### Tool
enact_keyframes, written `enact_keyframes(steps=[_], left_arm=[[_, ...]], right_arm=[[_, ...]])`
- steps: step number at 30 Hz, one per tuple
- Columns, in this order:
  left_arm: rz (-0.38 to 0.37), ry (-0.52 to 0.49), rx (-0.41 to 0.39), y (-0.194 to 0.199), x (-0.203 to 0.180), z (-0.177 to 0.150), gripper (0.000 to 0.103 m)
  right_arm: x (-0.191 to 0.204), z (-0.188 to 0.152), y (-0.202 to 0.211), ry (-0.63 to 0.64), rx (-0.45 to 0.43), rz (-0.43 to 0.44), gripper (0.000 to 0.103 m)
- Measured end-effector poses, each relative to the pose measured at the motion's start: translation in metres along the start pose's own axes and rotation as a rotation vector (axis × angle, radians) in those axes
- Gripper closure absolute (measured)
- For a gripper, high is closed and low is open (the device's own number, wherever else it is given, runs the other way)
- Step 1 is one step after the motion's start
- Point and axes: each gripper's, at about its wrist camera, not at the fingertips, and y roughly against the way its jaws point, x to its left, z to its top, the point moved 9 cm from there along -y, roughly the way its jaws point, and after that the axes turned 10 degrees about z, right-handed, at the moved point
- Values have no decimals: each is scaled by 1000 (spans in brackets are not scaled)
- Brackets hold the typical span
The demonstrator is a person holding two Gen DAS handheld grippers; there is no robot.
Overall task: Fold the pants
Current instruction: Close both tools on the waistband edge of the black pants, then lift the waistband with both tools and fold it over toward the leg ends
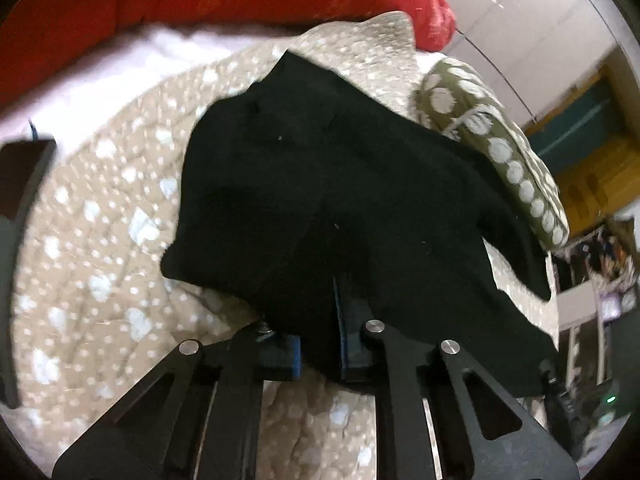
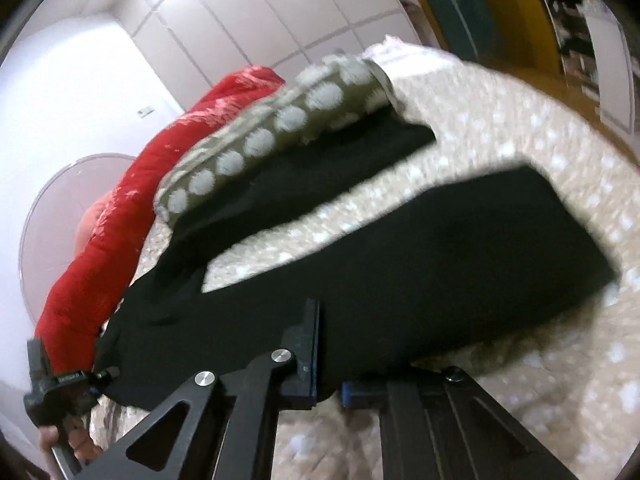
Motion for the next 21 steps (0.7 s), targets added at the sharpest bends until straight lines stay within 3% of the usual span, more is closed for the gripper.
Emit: enact_keyframes(steps=[6, 13, 14, 15, 17, 21], left_arm=[[-13, -87, -34, 47, 0, -12, 93], [22, -99, 64, 49, 42, -58, 92], [24, -90, 77, 46, 46, -64, 92], [25, -85, 79, 45, 48, -67, 91], [41, -88, 63, 50, 50, -67, 85], [46, -83, 60, 59, 55, -68, 82]], right_arm=[[32, -12, 46, 62, 15, 29, 98], [28, -86, 82, 68, 164, 45, 96], [21, -92, 85, 50, 174, 40, 91], [11, -96, 87, 24, 176, 22, 78], [-15, -92, 98, -39, 132, -43, 65], [-65, -74, 125, -207, 3, -105, 64]])
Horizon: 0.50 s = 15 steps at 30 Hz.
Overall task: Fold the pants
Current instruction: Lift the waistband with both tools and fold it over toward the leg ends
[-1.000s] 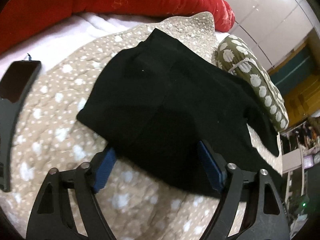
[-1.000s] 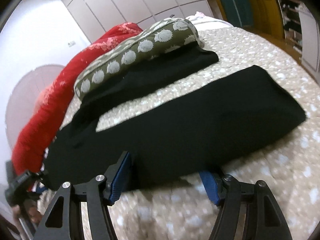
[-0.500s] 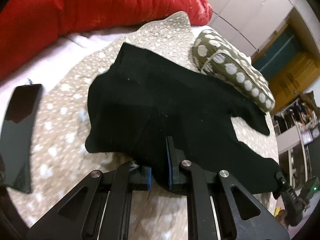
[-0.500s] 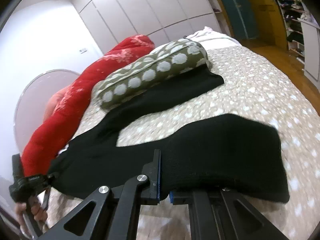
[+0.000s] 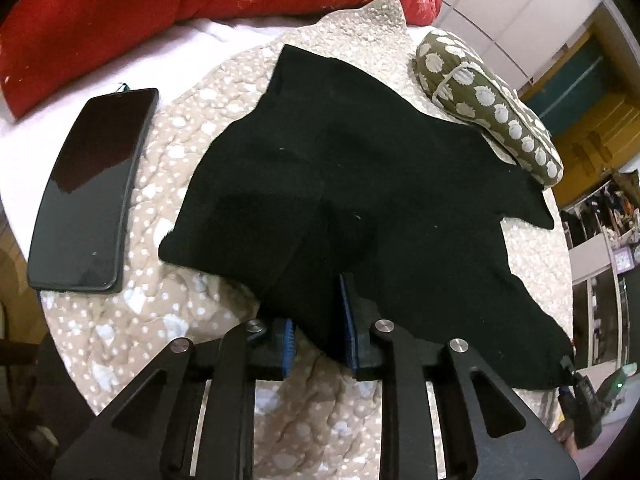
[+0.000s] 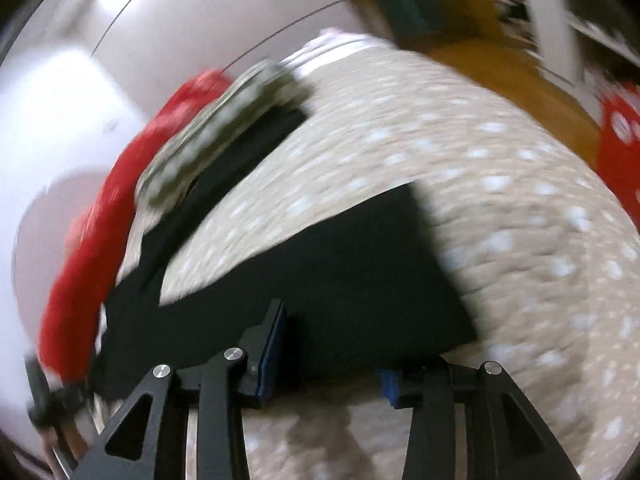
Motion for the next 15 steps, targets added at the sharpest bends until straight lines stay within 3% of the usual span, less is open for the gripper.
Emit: enact_keyframes(steps=[1, 2, 4, 6, 8, 10, 12, 15], left_arm=[[1, 5, 2, 1, 2, -1, 81], [7, 6, 5, 2, 5, -3, 80], [24, 8, 6, 5, 10, -5, 79], [55, -2, -4, 12, 14, -7, 79], [98, -15, -21, 22, 21, -8, 78], [140, -31, -51, 32, 24, -6, 78], [148, -33, -68, 38, 25, -3, 78], [132, -32, -95, 46, 17, 4, 75]], right_arm=[[-7, 5, 2, 3, -16, -30, 68], [-14, 10, 5, 46, -26, -117, 78], [-24, 19, 11, 210, -31, -380, 78], [-28, 26, 23, 313, -38, -584, 76], [-26, 33, 35, 325, -49, -646, 76], [-15, 41, 41, 320, -73, -593, 74], [17, 42, 32, 345, -59, -432, 73], [80, 26, -3, 412, 42, -153, 68]])
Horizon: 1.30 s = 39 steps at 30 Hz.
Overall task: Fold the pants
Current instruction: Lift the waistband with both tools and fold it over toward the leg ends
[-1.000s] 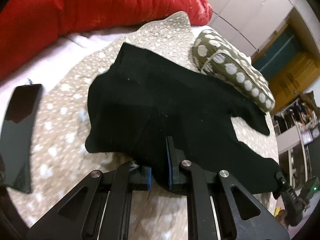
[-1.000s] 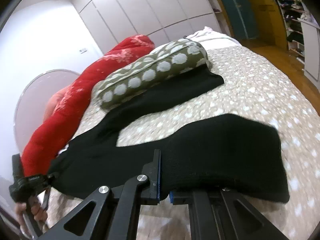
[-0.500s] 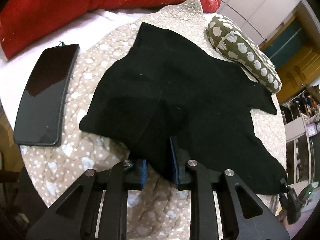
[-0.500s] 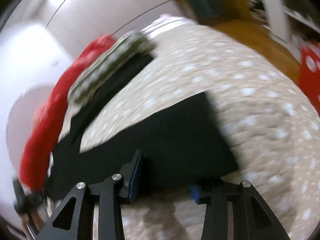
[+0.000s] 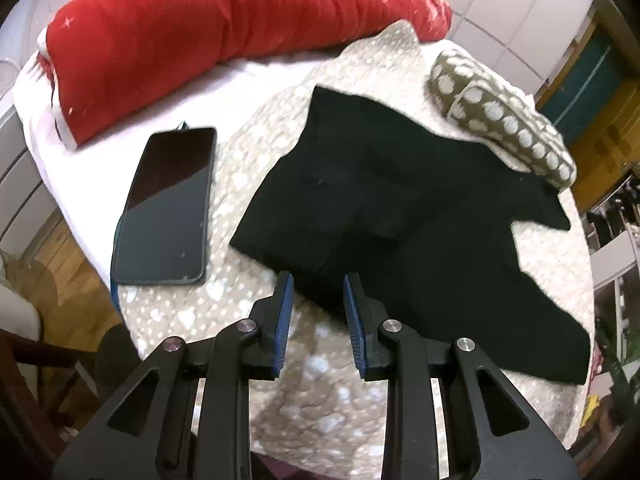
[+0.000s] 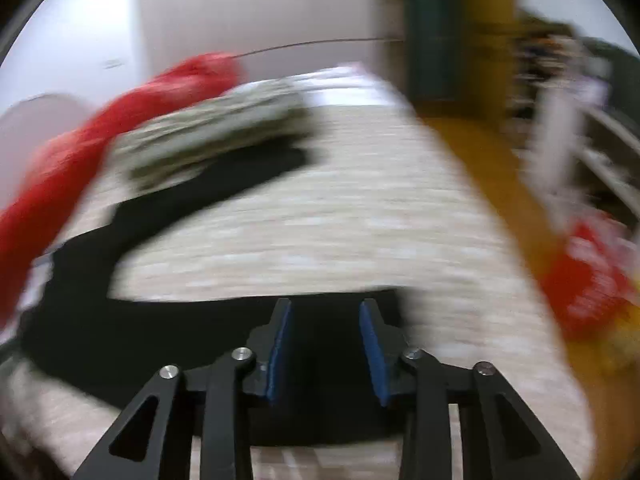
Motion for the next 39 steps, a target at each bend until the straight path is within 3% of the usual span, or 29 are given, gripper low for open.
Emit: enact_keyframes(steps=[2, 4, 6, 8, 11, 13, 17, 20, 25, 30, 33, 35, 36, 38, 39], left_arm=[[2, -11, -13, -1, -10, 6, 57], [-28, -18, -21, -6, -25, 11, 51], [-34, -32, -16, -17, -37, 14, 51], [-27, -53, 12, -36, -50, 15, 51], [11, -91, 88, -64, -58, 12, 51], [18, -90, 94, -71, -61, 18, 51], [-16, -73, 67, -73, -74, 50, 51], [-5, -72, 35, -82, -81, 81, 51], [59, -99, 93, -127, -83, 111, 50], [50, -98, 90, -143, -80, 122, 45], [40, -89, 84, -146, -80, 125, 42], [41, -93, 73, -147, -81, 125, 42], [37, -92, 72, -147, -81, 125, 42], [18, -71, 74, -141, -77, 126, 42], [14, -49, 77, -136, -72, 126, 42]], right_arm=[[45, 0, -19, 64, 33, 152, 68], [93, -9, -44, 127, 99, 293, 68], [124, -23, -67, 182, 164, 366, 68], [142, -42, -92, 241, 264, 368, 67], [156, -38, -97, 320, 262, 345, 67], [168, -16, -95, 330, 238, 387, 66], [203, 46, -121, 443, 160, 433, 53], [228, 79, -157, 541, 158, 444, 53], [258, 104, -208, 744, 182, 441, 53], [268, 103, -251, 859, 276, 446, 50], [262, 90, -274, 824, 391, 472, 50], [257, 85, -274, 792, 381, 474, 56], [256, 85, -271, 780, 358, 476, 71], [256, 87, -258, 783, 306, 447, 90], [254, 89, -249, 780, 277, 429, 92]])
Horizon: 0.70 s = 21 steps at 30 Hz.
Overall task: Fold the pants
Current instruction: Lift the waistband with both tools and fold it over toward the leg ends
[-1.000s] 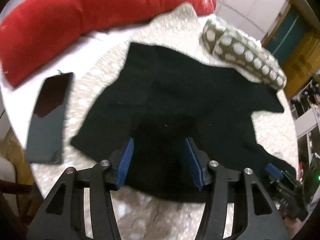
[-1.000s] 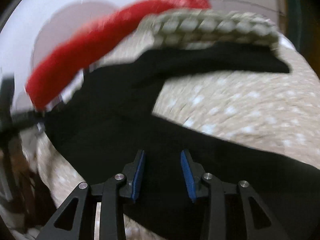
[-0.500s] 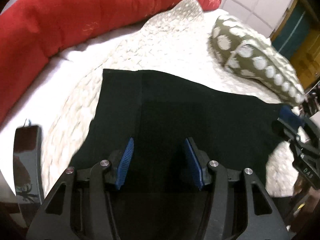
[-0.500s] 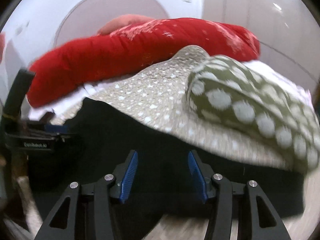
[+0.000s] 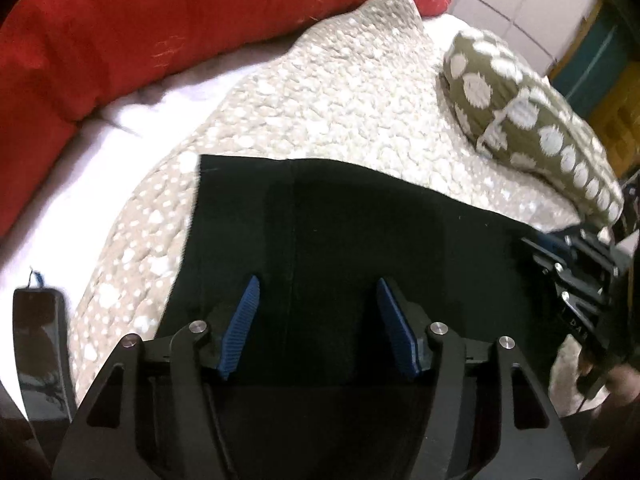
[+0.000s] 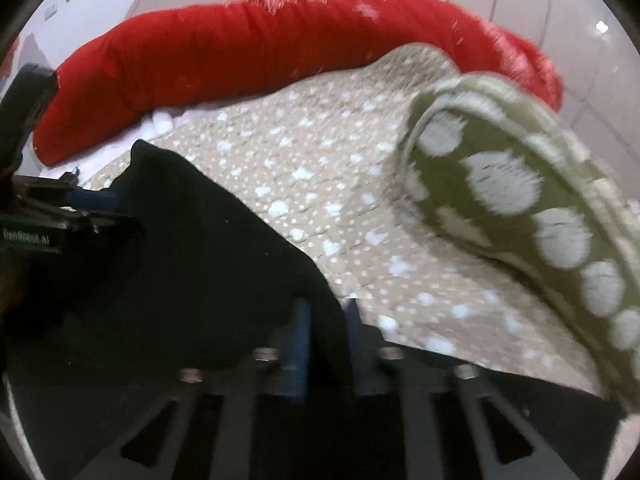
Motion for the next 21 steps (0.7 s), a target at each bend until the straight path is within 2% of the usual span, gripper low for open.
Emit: enact_keyframes(steps=[4, 10, 13, 15, 17, 19, 21], left_arm=[[23, 82, -42, 30, 33, -1, 42], [0, 182, -113, 77, 74, -17, 42], [-12, 230, -145, 97, 92, -33, 42], [-11, 247, -148, 104, 101, -44, 42], [-6, 254, -140, 107, 104, -55, 42], [-11, 271, -148, 111, 107, -64, 42], [22, 260, -168, 118, 111, -69, 42]], right_arm=[[20, -4, 54, -23, -110, -37, 94], [97, -39, 120, 8, -204, -70, 94], [139, -72, 135, 0, -199, -68, 94], [161, -100, 137, -52, -195, -35, 94], [180, -136, 125, -95, -139, -19, 94], [189, -159, 114, -120, -93, -30, 94], [188, -171, 113, -187, -118, -26, 95]])
